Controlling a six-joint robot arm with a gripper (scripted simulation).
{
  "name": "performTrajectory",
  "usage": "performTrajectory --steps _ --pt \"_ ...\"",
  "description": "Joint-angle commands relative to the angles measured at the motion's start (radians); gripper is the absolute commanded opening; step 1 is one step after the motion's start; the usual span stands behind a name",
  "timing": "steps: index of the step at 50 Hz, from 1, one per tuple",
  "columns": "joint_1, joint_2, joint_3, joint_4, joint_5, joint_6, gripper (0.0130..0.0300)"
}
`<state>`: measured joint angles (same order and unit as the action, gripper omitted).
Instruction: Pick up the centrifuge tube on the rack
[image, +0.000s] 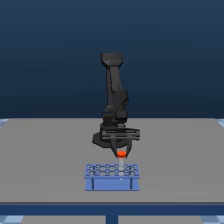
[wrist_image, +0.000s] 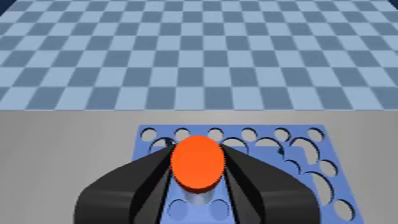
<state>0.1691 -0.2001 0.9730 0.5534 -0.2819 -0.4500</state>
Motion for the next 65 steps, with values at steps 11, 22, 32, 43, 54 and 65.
performTrajectory --steps 11,22,32,43,54,65 --pt "0.0 -0.023 -0.012 0.068 0.028 -0.071 0.013" --pt "0.0 -0.044 -0.023 0.151 0.054 -0.157 0.013" --pt "0.0 -0.067 -0.037 0.265 0.08 -0.273 0.013" --pt "0.0 -0.088 -0.051 0.411 0.103 -0.422 0.013" --pt "0.0 -0.11 -0.068 0.608 0.122 -0.622 0.013" --pt "0.0 -0.124 -0.08 0.766 0.13 -0.782 0.013"
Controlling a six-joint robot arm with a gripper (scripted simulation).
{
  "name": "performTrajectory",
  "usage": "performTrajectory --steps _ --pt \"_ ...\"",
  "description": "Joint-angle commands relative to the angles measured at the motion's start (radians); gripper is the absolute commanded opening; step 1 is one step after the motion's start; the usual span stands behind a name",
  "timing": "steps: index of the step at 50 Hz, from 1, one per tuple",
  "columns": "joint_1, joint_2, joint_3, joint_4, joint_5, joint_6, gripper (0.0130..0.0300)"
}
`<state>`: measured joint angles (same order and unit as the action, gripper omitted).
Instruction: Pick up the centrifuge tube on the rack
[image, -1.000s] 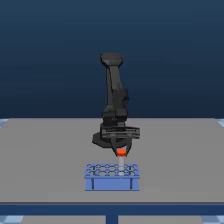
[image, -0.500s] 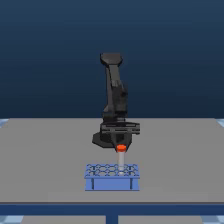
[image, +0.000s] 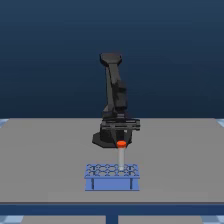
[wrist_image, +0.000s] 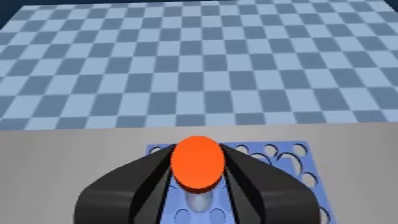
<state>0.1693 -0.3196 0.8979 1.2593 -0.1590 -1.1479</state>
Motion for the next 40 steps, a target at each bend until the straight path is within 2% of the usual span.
performTrajectory --steps 1,23,40 --pt "0.0 -0.008 -0.008 0.1 0.009 -0.124 0.013" --pt "0.0 -0.032 -0.031 0.417 0.012 -0.444 0.013" --pt "0.0 -0.053 -0.054 0.693 0.001 -0.724 0.013"
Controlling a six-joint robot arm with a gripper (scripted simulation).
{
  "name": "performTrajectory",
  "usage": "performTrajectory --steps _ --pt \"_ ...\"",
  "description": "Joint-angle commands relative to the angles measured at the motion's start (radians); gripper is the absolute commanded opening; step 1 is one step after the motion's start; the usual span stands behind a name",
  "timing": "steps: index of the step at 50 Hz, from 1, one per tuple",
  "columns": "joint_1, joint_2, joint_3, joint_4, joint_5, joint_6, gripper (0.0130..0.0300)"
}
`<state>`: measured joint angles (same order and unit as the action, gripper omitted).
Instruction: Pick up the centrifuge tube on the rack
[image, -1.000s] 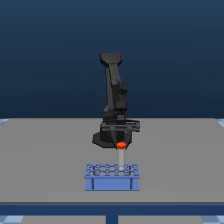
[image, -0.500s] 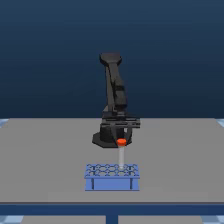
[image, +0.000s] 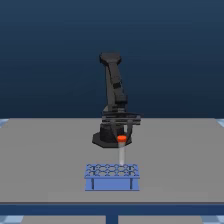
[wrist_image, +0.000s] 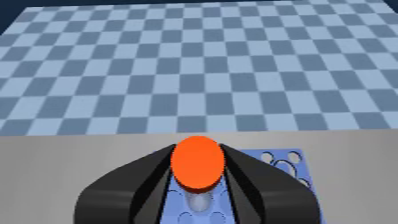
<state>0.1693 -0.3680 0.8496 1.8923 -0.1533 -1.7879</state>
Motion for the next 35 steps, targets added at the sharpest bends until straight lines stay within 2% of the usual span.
performTrajectory --steps 1,21,35 --pt "0.0 -0.008 -0.01 0.1 -0.008 -0.124 0.013" --pt "0.0 -0.032 -0.043 0.376 -0.039 -0.404 0.013" --pt "0.0 -0.044 -0.062 0.487 -0.06 -0.518 0.013"
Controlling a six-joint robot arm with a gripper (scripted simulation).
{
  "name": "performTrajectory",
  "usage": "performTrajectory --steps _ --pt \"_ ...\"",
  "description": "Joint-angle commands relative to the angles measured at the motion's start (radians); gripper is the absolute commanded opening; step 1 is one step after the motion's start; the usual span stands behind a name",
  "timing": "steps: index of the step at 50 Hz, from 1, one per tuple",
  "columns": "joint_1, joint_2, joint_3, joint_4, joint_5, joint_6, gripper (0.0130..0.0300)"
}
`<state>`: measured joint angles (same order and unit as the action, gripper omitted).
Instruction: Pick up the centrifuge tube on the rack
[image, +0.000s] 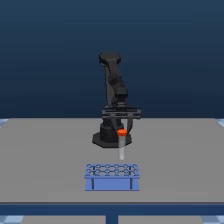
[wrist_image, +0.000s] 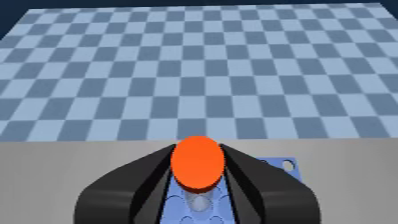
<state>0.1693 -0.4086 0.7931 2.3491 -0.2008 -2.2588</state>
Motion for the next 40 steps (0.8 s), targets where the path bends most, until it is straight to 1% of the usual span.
performTrajectory --steps 1,16,40 --pt "0.0 -0.005 -0.009 0.047 -0.016 -0.063 0.013" --pt "0.0 -0.012 -0.022 0.105 -0.031 -0.123 0.013" --pt "0.0 -0.013 -0.023 0.109 -0.033 -0.128 0.013"
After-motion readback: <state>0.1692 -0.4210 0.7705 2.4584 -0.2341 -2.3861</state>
